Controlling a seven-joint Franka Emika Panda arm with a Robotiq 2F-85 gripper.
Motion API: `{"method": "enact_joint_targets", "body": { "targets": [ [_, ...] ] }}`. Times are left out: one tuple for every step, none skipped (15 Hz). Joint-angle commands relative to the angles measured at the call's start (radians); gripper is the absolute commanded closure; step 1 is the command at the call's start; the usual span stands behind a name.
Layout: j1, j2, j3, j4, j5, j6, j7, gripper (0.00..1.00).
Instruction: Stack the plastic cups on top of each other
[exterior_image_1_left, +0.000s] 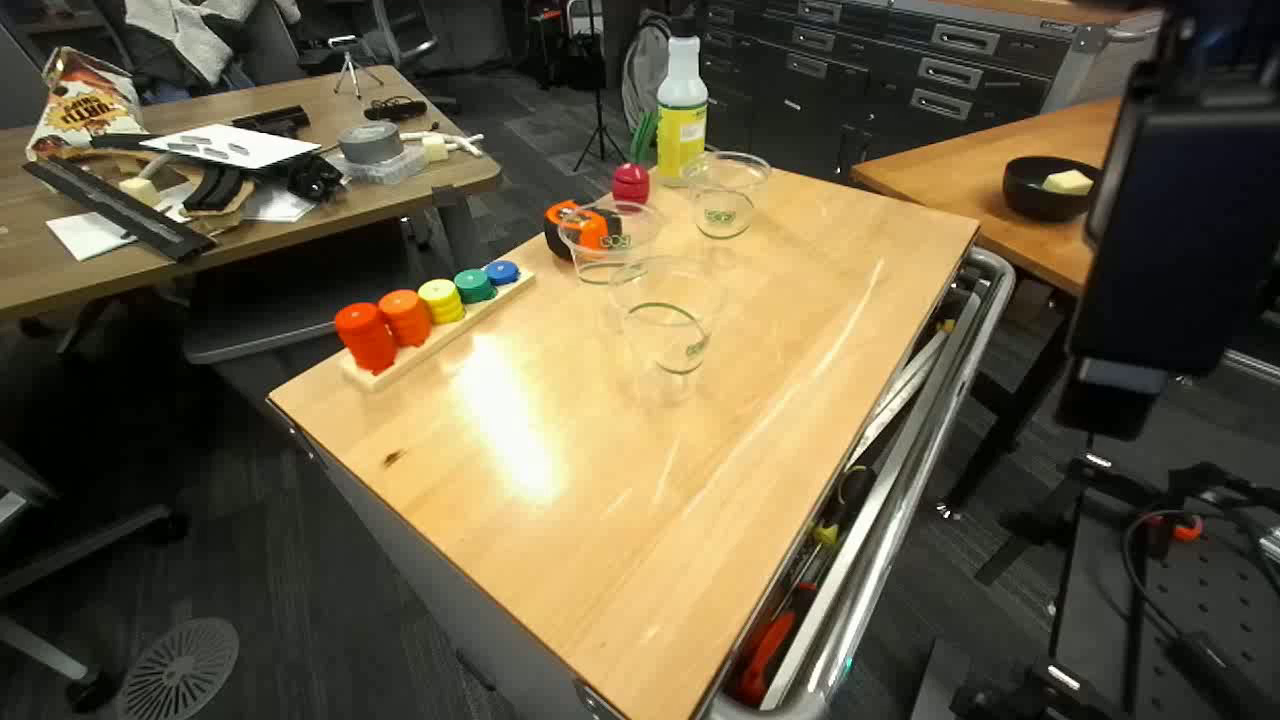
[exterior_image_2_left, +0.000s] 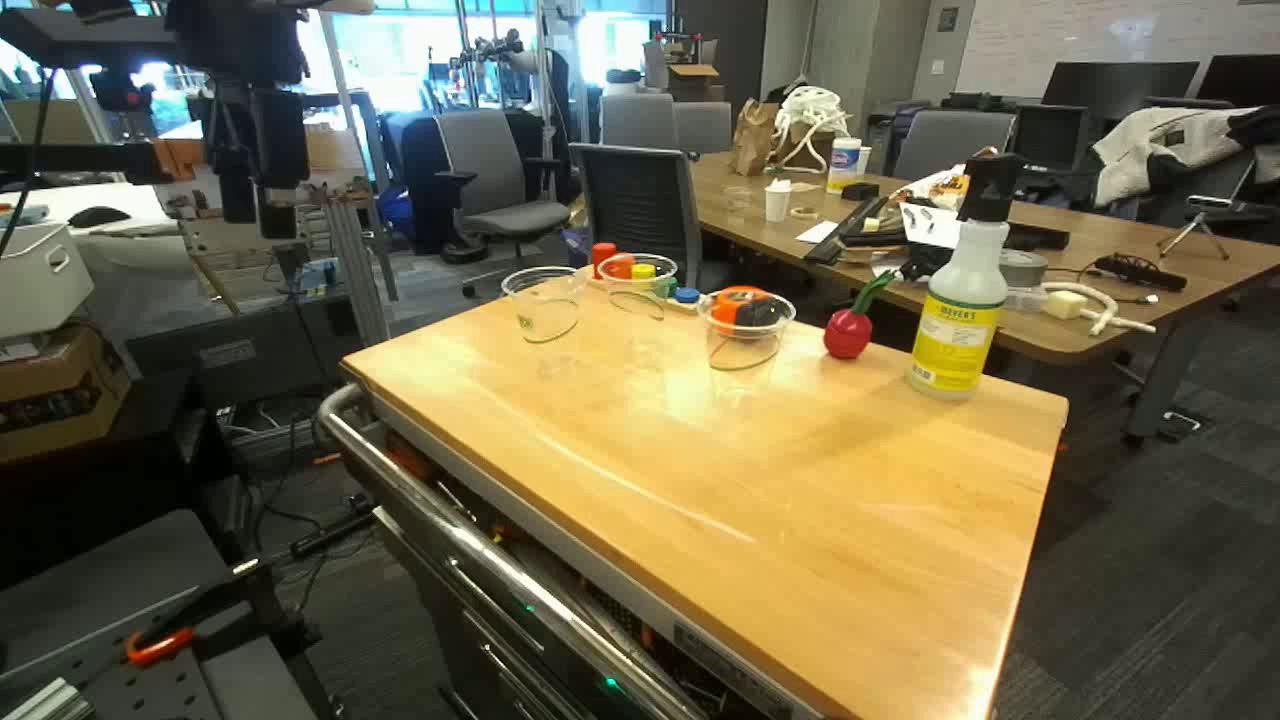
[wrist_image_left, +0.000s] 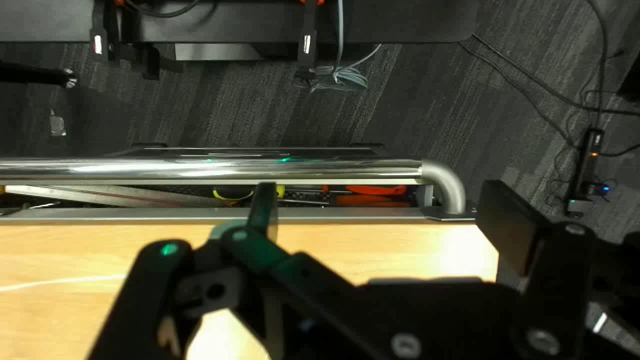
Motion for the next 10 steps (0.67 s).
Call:
{"method": "enact_joint_targets", "body": {
  "targets": [
    [0.008,0.001,-0.008,0.005,-0.003,-0.001,0.003,0.00],
    [0.008,0.001,-0.008,0.010,-0.003,-0.001,0.003,0.00],
    [0.008,0.001,-0.007,0.014,-0.003,-0.001,0.003,0.00],
    [0.008,0.001,-0.007,0.015,-0.003,0.000,0.003,0.00],
    [0.008,0.001,-0.007,0.015,-0.003,0.000,0.003,0.00],
    [0.008,0.001,-0.007,0.016,-0.003,0.000,0.003,0.00],
    [-0.005,0.008,-0.001,0.015,-0.018,0.013,0.034,0.00],
    [-0.019,0.016,0.003,0.016,-0.036,0.032,0.068,0.00],
    [-0.036,0.028,0.003,0.019,-0.057,0.071,0.099,0.00],
    [-0.053,0.040,0.003,0.025,-0.080,0.110,0.136,0.00]
  ]
}}
